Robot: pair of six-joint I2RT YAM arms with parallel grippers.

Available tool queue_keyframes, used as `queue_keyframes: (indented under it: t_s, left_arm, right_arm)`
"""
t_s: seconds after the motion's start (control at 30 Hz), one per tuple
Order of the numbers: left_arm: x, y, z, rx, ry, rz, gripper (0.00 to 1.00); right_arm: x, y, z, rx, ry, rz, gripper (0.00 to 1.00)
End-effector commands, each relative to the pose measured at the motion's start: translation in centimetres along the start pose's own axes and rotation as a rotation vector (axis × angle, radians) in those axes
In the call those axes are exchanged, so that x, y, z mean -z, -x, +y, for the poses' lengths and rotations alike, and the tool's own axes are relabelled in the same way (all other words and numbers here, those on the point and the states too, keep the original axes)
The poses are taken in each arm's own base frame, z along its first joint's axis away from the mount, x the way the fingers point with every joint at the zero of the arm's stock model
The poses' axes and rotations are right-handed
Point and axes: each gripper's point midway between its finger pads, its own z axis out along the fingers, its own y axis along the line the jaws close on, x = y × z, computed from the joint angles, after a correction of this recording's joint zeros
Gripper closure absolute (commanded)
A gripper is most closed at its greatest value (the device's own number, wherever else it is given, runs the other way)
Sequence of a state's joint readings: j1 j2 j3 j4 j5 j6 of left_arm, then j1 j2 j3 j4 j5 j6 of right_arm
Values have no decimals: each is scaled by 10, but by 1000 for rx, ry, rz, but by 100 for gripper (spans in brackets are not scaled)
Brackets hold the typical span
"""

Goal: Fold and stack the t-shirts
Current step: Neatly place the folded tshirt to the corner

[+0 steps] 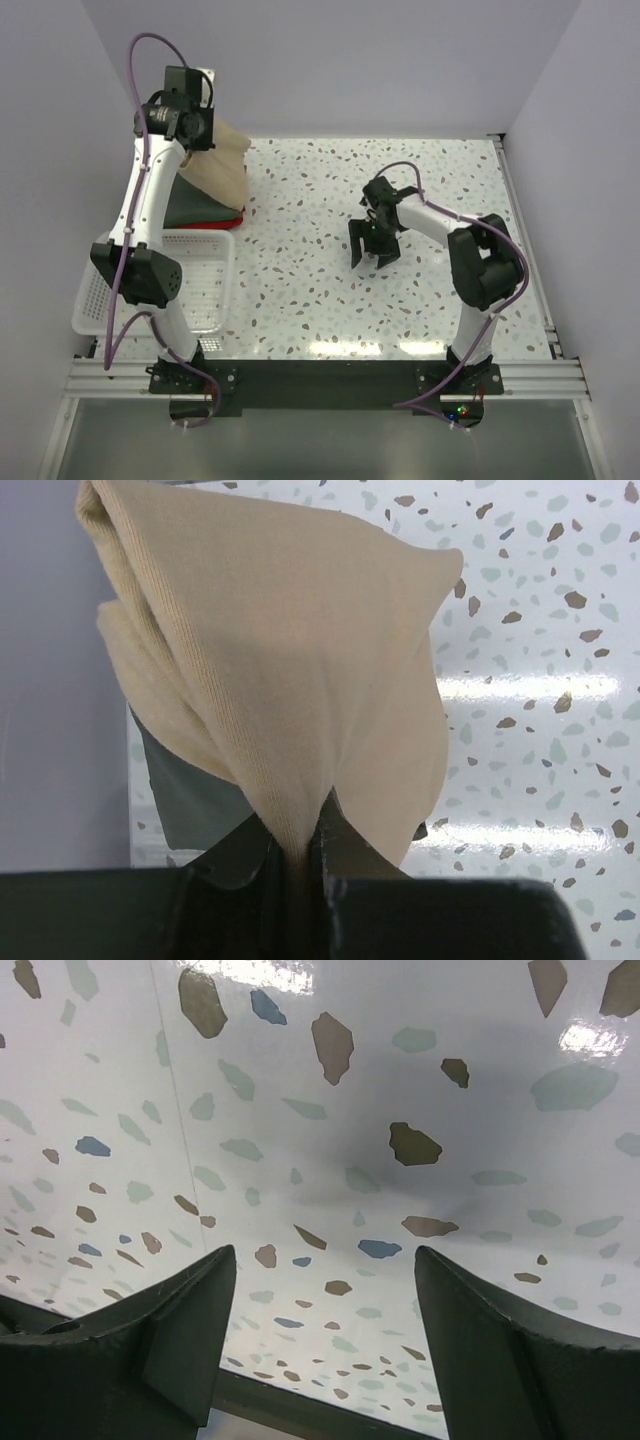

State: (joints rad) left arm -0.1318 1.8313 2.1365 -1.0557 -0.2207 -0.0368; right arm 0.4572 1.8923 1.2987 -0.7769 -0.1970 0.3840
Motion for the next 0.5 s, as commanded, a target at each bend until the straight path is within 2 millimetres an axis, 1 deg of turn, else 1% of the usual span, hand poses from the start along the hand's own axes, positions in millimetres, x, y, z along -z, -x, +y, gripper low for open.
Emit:
queue_keyframes:
  t_s: [0.0,0.03,0.1,0.13,0.23,0.27,0.3,0.37,0.4,0.43,0.47]
  left_arm:
    - [-8,10,5,-3,-28,-49,100]
    - [-14,2,11,6,-14,-27,100]
    - [-17,-3,20,-15,-4,-13,100]
    - [-23,-9,30,-1,10,2,100]
    - [-28,-19,48,17,34,25,100]
    - [-29,-24,64,42,60,36,100]
    - [-30,-28,72,56,81,47,100]
    - [-30,-37,101,107,167,71,66]
    - [-29,-41,120,129,212,78,49]
    - [-29,-44,129,176,245,86,15]
    - [-26,-46,139,216,290,88,2]
  right_arm:
    - [18,5,3,21,15,-58,25]
    - [19,4,3,21,14,-59,25]
    - [20,4,3,22,14,-62,25]
    - [21,5,2,24,11,-65,25]
    - [23,4,3,26,11,-68,25]
    - [24,4,2,26,11,-70,25]
    - [25,4,3,25,13,-71,24]
    - [28,3,4,32,15,-74,23]
    - [30,3,3,35,15,-76,22]
    - [33,4,4,36,16,-82,22]
    - [35,4,4,40,16,-87,22]
